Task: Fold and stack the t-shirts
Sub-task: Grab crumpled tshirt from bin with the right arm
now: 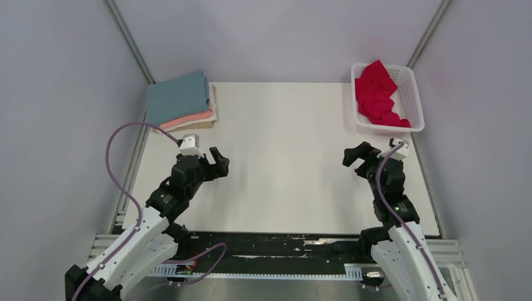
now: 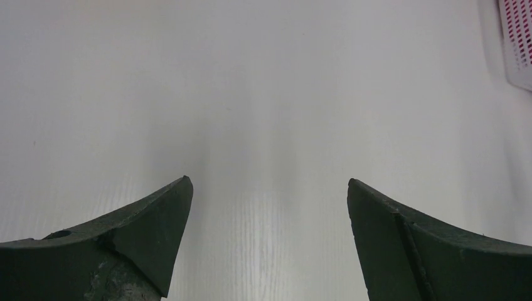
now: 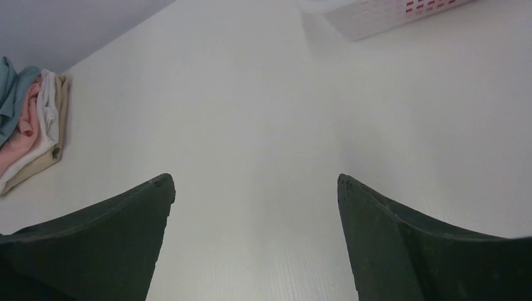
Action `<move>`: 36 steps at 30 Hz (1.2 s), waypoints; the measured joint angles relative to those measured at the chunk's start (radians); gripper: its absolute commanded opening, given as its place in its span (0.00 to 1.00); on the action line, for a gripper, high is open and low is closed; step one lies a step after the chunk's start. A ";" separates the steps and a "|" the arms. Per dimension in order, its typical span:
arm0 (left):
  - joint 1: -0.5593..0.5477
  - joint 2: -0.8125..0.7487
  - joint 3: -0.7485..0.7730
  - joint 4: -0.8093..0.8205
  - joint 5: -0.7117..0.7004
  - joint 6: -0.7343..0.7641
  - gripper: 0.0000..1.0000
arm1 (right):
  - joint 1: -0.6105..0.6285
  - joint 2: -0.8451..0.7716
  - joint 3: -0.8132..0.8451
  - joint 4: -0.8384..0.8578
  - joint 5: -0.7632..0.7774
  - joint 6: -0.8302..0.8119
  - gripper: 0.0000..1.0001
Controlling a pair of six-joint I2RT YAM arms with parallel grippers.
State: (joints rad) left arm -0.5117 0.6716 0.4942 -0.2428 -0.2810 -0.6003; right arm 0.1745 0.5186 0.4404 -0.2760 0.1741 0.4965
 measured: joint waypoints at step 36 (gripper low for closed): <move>0.001 0.159 0.000 0.044 -0.065 0.029 1.00 | -0.340 1.949 1.731 -0.150 -0.027 0.080 0.90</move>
State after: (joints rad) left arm -0.5110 0.8310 0.4946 -0.1989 -0.3458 -0.5709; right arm -0.1650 2.4672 2.1712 -0.4255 0.1474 0.5766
